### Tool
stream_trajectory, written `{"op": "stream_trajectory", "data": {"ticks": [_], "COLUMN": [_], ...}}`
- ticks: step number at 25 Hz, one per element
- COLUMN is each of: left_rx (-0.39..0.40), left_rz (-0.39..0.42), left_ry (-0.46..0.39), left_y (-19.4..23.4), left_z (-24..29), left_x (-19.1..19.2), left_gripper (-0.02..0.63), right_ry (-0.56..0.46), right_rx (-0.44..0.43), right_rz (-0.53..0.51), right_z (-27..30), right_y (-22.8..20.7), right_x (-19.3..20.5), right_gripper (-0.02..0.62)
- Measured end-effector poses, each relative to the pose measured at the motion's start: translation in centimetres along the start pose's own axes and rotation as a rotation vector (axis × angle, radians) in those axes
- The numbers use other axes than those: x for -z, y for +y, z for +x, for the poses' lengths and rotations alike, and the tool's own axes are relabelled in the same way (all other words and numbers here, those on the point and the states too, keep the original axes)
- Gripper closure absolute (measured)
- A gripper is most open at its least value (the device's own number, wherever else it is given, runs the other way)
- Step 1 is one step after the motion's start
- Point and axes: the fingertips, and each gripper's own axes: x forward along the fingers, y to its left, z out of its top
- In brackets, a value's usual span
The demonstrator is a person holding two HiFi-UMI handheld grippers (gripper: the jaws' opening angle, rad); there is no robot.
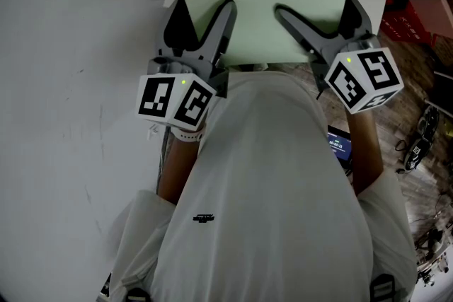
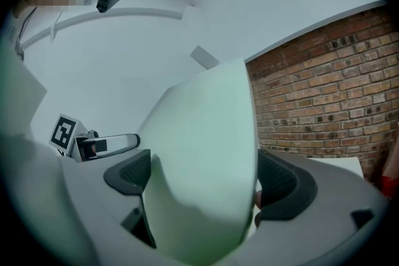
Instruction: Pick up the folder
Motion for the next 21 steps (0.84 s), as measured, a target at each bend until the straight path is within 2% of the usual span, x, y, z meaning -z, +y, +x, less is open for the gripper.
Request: {"op": "stream_trajectory", "data": {"ticks": [21], "left_rx": [-0.003], "left_rz": [-0.013], "left_ry": [0.002], "left_y": [-0.38], "left_z": [0.47], "left_x": [0.47], "left_gripper": [0.255], "right_ry": [0.01], "right_rx": [0.0], "right_rz": [-0.001], "right_z": [-0.25], "right_y": [-0.76], "right_x": [0.14], "right_gripper": [0.061]}}
